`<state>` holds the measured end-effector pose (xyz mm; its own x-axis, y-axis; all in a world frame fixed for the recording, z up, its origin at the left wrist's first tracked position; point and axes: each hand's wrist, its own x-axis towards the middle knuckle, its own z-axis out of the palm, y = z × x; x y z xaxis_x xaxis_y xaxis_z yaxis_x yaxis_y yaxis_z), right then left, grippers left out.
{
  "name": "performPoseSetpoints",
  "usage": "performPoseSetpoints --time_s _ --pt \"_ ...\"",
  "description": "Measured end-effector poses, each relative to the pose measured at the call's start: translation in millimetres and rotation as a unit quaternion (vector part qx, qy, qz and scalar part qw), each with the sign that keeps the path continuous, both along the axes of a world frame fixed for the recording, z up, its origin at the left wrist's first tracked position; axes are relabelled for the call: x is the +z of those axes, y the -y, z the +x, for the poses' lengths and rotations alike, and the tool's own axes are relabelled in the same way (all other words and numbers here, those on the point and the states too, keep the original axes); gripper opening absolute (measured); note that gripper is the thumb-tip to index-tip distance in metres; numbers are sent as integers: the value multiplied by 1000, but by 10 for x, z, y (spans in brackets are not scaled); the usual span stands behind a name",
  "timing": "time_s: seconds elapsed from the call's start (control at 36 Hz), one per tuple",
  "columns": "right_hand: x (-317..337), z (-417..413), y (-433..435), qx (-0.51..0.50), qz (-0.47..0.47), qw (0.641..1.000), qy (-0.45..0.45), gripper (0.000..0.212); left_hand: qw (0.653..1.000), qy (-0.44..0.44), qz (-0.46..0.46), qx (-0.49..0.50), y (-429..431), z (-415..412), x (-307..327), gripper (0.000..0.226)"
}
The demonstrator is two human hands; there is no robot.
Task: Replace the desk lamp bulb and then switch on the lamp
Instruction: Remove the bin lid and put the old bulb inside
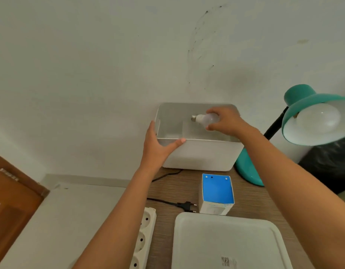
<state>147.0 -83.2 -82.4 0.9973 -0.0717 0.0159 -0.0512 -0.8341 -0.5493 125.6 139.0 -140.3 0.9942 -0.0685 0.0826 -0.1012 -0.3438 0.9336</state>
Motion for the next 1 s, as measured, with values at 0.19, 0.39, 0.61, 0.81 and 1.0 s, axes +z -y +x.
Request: performPoseSetpoints --time_s 0.19,0.39,0.61,0.81,1.0 --pt "-94 191 26 -4 -2 1000 2 64 1000 12 -5 12 13 15 -43 112" --pt "-177 241 48 -45 -39 996 64 48 999 18 -17 20 24 18 -75 110" --pt "-132 215 -22 -38 -47 997 48 52 1000 8 -6 8 0 16 -47 111" --pt "66 -319 -13 -59 -6 996 69 51 998 22 50 12 -33 -112 93 109" --pt "52 -1437 -68 -83 6 992 93 48 995 48 81 22 -64 -755 105 90"
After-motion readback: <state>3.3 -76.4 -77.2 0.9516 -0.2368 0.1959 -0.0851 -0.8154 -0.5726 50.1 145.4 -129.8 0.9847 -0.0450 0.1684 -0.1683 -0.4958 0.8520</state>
